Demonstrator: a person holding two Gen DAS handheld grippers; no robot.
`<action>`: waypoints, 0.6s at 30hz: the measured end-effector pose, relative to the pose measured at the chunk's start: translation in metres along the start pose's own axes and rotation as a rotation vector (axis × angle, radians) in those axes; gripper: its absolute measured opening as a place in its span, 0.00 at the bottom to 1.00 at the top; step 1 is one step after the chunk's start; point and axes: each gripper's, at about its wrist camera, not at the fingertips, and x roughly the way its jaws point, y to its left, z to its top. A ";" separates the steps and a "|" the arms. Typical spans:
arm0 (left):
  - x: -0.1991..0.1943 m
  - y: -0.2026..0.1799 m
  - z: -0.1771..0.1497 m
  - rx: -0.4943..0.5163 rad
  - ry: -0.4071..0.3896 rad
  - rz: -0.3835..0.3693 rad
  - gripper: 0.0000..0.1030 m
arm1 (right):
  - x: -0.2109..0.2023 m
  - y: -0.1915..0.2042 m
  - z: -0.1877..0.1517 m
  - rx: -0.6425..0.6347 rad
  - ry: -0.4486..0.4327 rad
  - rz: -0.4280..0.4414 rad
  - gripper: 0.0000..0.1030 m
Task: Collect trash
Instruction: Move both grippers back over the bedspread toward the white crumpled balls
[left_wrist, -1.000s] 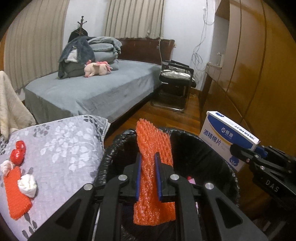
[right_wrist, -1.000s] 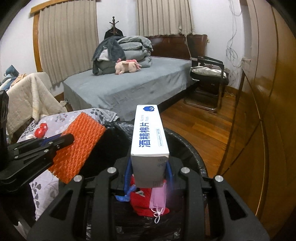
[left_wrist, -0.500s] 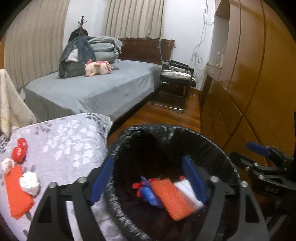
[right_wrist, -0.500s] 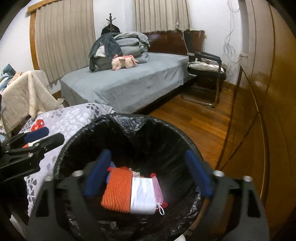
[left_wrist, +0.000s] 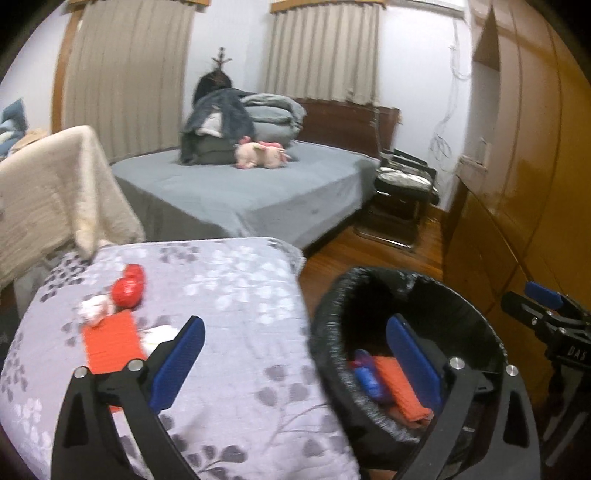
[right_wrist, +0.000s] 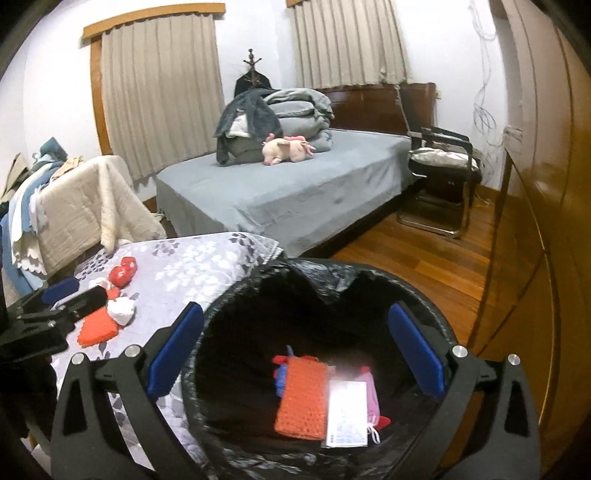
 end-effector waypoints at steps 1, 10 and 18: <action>-0.005 0.008 0.000 -0.012 -0.007 0.014 0.94 | 0.001 0.005 0.001 -0.007 0.000 0.007 0.95; -0.028 0.064 -0.006 -0.077 -0.029 0.112 0.94 | 0.018 0.059 0.009 -0.074 0.006 0.069 0.95; -0.040 0.104 -0.015 -0.114 -0.040 0.187 0.94 | 0.036 0.103 0.011 -0.124 0.017 0.116 0.95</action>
